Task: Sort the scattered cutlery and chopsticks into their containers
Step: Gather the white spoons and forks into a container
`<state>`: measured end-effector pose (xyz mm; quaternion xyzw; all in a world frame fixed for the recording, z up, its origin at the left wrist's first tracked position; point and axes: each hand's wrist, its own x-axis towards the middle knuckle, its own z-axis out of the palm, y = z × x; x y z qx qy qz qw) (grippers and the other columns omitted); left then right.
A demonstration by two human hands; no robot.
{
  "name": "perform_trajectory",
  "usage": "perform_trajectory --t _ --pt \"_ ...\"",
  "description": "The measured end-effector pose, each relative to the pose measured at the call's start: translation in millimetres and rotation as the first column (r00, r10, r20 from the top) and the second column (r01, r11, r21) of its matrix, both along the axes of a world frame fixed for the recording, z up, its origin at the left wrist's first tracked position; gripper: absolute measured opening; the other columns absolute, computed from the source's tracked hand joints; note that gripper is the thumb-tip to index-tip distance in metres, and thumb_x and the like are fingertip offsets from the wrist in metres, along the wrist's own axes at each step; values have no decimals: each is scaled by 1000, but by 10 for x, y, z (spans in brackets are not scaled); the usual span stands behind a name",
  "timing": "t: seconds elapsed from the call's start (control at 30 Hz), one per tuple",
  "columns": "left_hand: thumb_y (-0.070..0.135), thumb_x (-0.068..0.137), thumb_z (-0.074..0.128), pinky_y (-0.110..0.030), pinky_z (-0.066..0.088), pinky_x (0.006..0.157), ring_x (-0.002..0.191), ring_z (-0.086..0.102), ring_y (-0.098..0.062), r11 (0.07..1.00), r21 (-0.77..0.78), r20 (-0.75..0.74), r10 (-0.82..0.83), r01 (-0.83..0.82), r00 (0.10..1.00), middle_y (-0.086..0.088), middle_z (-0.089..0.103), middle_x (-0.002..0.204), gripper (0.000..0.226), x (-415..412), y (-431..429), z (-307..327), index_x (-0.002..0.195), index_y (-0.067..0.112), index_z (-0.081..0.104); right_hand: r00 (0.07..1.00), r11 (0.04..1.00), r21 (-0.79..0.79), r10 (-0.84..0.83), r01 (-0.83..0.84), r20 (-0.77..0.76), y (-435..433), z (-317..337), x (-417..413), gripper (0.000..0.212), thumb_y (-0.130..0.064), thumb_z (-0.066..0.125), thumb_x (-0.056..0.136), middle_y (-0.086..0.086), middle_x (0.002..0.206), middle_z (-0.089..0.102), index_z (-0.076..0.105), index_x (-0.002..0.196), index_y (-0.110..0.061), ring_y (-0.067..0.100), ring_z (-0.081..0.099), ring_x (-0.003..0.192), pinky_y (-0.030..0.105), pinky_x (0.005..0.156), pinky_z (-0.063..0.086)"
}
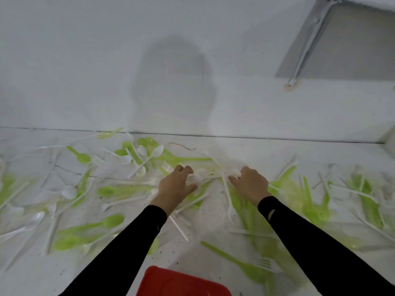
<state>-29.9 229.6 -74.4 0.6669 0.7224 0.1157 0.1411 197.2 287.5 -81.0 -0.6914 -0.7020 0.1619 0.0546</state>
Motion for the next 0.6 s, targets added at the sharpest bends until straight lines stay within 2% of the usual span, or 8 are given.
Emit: perform_trajectory --t 0.1,0.2,0.27,0.33,0.4,0.5,0.53,0.6 --pt "36 91 58 -34 47 75 104 61 -25 999 30 -38 -32 34 999 1 55 116 33 3 22 7 122 26 54 997 999 -42 -25 23 -67 12 0 73 29 -42 57 90 9 95 64 54 88 -12 31 63 94 32 71 44" --pt "28 93 55 -34 49 73 97 63 -23 985 170 16 -6 4 1000 4 62 108 21 -83 -12 54 113 23 61 972 995 -11 -97 97 -214 23 84 150 24 -32 61 86 4 80 58 49 73 -15 30 60 85 30 65 37" --pt "24 92 59 -30 45 71 90 61 -19 963 261 146 34 -72 989 6 63 100 16 -174 -33 128 106 20 65 885 980 44 -158 196 -438 36 236 210 26 -27 64 84 0 70 54 45 69 -17 27 55 74 30 63 36" --pt "19 90 64 -24 39 69 82 60 -19 923 321 349 93 -212 933 4 64 90 10 -285 -34 252 98 15 68 744 945 133 -145 300 -652 69 433 263 21 -21 66 84 5 73 61 50 75 -11 22 53 72 25 60 37" --pt "21 92 65 -24 38 71 77 59 -19 887 279 548 168 -369 819 1 63 83 11 -394 -27 397 96 11 67 615 906 223 -51 360 -787 99 650 286 20 -19 65 86 20 87 66 49 80 -8 23 53 70 15 55 36" --pt "33 98 56 -28 43 61 66 50 -12 865 134 811 185 -484 555 4 55 75 17 -558 -70 566 91 19 62 515 885 314 101 344 -851 139 894 242 17 -19 61 90 21 88 64 45 87 -22 20 48 63 20 54 36" --pt "35 99 54 -24 43 58 66 48 -10 858 98 877 165 -504 451 4 53 76 19 -600 -94 607 90 20 61 533 880 355 145 315 -833 157 928 204 13 -18 59 92 14 83 64 47 92 -23 17 49 62 20 55 37" --pt "36 102 50 -19 44 59 69 51 -9 845 56 965 90 -531 245 3 60 83 24 -672 -136 679 88 19 59 663 881 428 199 202 -722 221 912 103 9 -17 55 96 -2 75 59 53 104 -21 14 51 61 24 60 40"
